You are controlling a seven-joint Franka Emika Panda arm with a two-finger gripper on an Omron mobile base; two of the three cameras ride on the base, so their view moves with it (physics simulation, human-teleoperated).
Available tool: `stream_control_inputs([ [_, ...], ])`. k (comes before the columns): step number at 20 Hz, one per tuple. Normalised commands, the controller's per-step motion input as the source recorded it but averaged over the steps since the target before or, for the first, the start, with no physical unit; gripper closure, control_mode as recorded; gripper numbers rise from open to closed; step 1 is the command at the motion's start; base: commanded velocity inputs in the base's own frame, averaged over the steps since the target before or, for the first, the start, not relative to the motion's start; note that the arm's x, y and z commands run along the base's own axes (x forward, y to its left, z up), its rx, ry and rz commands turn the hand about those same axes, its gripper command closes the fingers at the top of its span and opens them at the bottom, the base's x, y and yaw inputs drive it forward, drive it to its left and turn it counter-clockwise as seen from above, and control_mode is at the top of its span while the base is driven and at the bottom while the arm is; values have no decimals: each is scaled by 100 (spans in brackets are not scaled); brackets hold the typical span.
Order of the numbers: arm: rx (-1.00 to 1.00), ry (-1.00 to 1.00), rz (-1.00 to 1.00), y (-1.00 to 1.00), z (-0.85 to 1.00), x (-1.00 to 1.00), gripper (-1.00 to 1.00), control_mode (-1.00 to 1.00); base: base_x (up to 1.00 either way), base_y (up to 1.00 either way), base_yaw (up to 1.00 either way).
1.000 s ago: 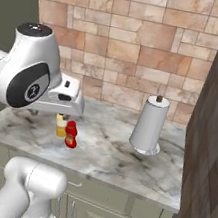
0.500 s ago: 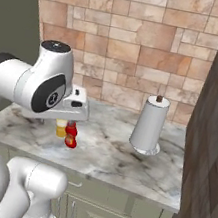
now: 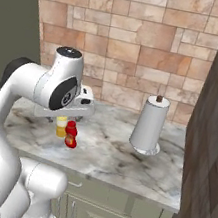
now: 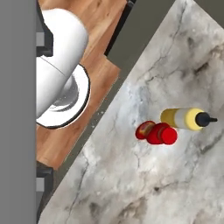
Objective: Place the ketchup and mustard from the counter to the top shelf of the fridge. If the existing items in the fridge are on the top shelf, move them to other shelves.
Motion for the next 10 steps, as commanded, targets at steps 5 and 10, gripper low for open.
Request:
stream_control_inputs([
  [5,0,6,16,4,-25,17,-100,-100,0,0,0],
  [10,0,4,18,9,-26,6,-100,-100,0,0,0],
])
